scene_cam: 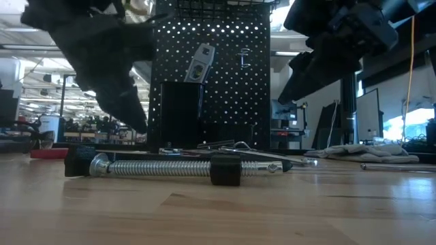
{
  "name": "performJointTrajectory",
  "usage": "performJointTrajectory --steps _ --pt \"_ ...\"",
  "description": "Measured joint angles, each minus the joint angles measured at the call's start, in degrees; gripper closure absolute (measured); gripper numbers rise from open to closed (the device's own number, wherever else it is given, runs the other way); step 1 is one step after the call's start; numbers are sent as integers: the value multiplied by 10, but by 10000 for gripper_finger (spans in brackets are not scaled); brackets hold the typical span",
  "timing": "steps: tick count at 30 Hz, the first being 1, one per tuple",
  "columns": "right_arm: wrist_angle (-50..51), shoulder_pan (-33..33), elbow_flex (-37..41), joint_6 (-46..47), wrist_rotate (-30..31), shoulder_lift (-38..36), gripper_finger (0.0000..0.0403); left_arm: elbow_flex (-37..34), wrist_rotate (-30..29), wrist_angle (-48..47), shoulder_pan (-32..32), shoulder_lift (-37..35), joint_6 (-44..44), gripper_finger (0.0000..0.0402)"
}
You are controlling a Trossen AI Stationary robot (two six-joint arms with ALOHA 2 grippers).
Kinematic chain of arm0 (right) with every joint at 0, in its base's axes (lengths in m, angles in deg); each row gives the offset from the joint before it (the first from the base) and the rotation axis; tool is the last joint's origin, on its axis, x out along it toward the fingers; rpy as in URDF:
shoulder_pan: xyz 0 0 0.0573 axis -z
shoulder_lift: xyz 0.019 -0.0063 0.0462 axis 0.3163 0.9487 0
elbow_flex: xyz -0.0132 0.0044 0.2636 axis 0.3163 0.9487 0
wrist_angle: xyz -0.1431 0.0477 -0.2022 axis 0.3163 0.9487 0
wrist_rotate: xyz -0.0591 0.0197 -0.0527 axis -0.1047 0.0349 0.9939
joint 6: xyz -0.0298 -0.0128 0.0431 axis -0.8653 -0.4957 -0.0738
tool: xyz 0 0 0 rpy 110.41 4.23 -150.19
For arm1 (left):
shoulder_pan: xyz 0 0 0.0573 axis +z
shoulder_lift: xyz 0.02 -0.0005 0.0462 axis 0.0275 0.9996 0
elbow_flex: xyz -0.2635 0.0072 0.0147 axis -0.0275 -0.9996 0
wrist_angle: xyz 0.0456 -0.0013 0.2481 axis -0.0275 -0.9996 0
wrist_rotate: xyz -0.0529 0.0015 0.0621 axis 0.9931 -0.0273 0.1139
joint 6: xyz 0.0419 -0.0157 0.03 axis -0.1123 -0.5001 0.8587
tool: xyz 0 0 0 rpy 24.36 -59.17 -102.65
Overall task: Hang tools onto peg board
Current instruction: Put the joint pliers into the left bin on the pegboard
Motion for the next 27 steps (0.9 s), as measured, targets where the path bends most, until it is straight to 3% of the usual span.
performJointTrajectory --steps 10,18,24,27 --pt "21 114 0 -72 -145 -2 166 -49 -2 56 20 -32 -19 130" --pt "-14 121 0 -92 -94 3 166 -49 -69 75 56 -55 12 130" --pt "-22 134 2 -103 -107 27 166 -49 -72 78 82 -52 12 130" --pt "-74 132 21 -97 -144 44 166 -49 -57 79 80 -52 23 130"
